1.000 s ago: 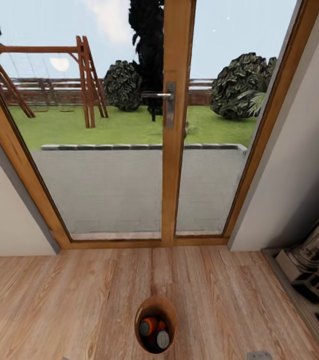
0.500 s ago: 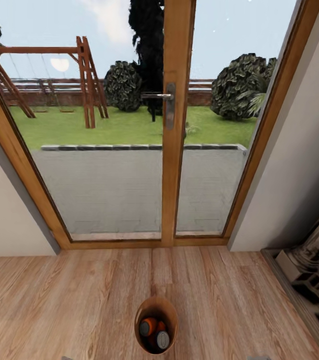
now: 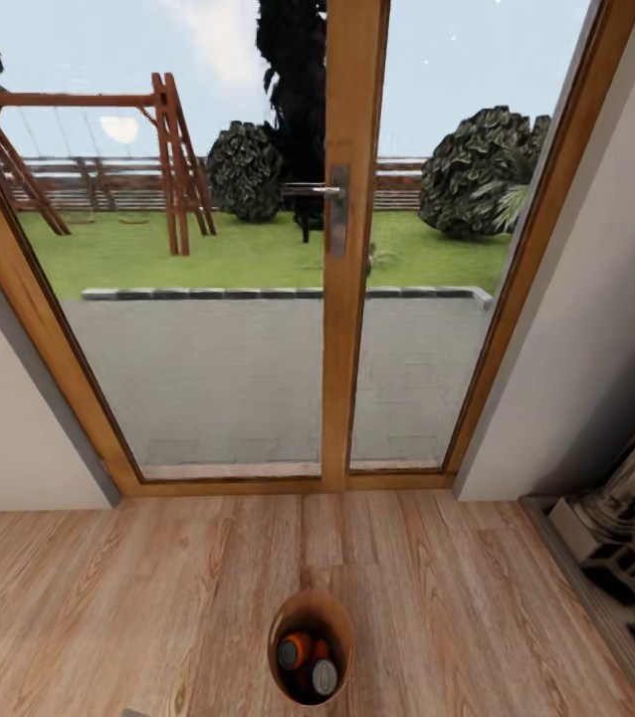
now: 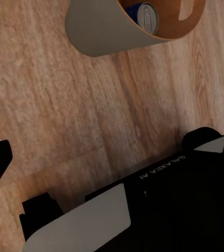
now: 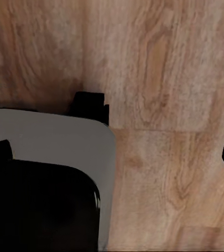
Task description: Put the three can of soda from the living room inside the tash can in the kitchen.
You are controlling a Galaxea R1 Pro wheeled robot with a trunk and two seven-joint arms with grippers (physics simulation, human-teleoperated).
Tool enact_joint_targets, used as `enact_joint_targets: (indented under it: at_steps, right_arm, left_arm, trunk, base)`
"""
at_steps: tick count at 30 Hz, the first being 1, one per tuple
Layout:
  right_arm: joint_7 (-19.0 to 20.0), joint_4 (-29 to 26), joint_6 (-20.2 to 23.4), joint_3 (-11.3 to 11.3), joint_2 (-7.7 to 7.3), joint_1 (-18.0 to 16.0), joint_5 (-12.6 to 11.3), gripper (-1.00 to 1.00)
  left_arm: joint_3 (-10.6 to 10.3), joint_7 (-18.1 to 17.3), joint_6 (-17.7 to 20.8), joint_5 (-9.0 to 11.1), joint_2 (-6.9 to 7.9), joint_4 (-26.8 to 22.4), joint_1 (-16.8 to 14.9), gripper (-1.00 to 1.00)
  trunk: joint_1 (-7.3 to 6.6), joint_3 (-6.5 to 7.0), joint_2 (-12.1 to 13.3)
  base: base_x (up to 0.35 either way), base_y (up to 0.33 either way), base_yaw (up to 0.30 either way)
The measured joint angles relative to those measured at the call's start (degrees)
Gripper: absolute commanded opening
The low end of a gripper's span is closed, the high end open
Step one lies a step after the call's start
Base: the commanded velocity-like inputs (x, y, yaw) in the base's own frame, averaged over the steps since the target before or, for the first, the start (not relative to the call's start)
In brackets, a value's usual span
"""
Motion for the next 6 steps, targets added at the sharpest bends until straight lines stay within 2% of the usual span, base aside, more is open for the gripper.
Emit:
enact_joint_targets:
  at_steps: [2, 6]
  right_arm:
    - [0.0, 0.1, 0.0, 0.0, 0.97, 1.4, 0.0, 1.0]
    - [0.0, 0.2, 0.0, 0.0, 1.84, 3.4, 0.0, 1.0]
  left_arm:
    - [0.0, 0.0, 0.0, 0.0, -0.02, 0.0, 0.0, 1.0]
    - [0.0, 0.0, 0.0, 0.0, -0.03, 0.0, 0.0, 1.0]
  trunk:
    - [0.0, 0.0, 0.0]
    - [0.0, 0.0, 0.0]
  base:
    - [0.0, 0.0, 0.0]
    - [0.0, 0.0, 0.0]
